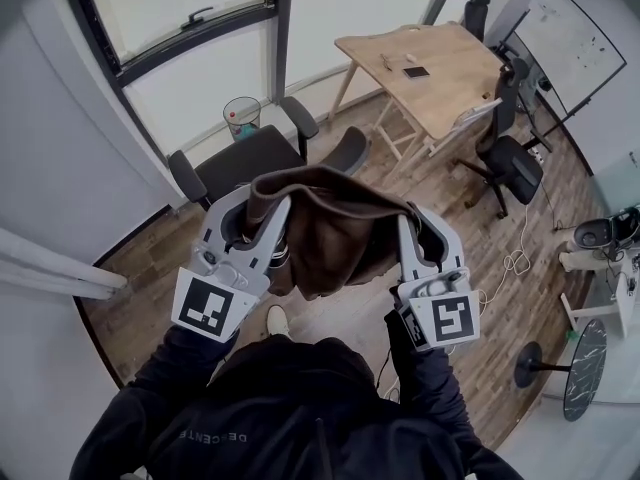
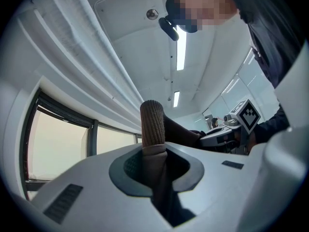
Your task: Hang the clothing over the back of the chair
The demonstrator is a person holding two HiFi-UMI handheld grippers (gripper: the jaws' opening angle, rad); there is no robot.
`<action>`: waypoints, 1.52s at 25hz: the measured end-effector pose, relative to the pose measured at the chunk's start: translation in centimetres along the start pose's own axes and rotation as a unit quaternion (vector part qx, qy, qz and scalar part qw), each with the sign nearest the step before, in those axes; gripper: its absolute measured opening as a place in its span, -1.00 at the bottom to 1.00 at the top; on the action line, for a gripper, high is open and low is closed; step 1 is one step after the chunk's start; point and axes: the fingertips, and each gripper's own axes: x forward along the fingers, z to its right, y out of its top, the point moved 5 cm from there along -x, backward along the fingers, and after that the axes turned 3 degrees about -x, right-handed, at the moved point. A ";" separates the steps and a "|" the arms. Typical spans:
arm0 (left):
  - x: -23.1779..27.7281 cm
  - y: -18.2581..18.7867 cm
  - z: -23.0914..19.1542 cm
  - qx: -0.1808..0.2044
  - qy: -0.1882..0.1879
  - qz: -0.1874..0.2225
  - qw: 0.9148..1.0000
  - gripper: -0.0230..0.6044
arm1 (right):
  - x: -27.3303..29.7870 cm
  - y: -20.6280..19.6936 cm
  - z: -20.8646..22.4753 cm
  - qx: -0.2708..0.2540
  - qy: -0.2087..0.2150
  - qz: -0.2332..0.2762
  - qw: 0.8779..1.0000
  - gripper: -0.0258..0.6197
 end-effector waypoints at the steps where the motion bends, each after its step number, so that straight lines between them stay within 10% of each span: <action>1: 0.3 -0.2 -0.2 0.004 -0.001 -0.002 1.000 -0.74 | 0.4 -0.2 0.3 0.001 0.001 0.001 1.000 -0.80; 12: 4.9 -0.7 -1.1 0.016 0.082 -0.021 0.996 -0.74 | 6.6 -1.1 5.8 -0.003 0.096 0.027 0.995 -0.80; 24: 7.1 1.0 -1.2 0.074 0.245 -0.017 0.966 -0.74 | 13.7 -0.7 9.0 -0.001 0.253 0.075 0.965 -0.80; 38: 8.0 4.8 -8.4 0.099 0.263 0.003 0.960 -0.73 | 21.7 4.5 8.0 -0.029 0.286 0.133 0.949 -0.79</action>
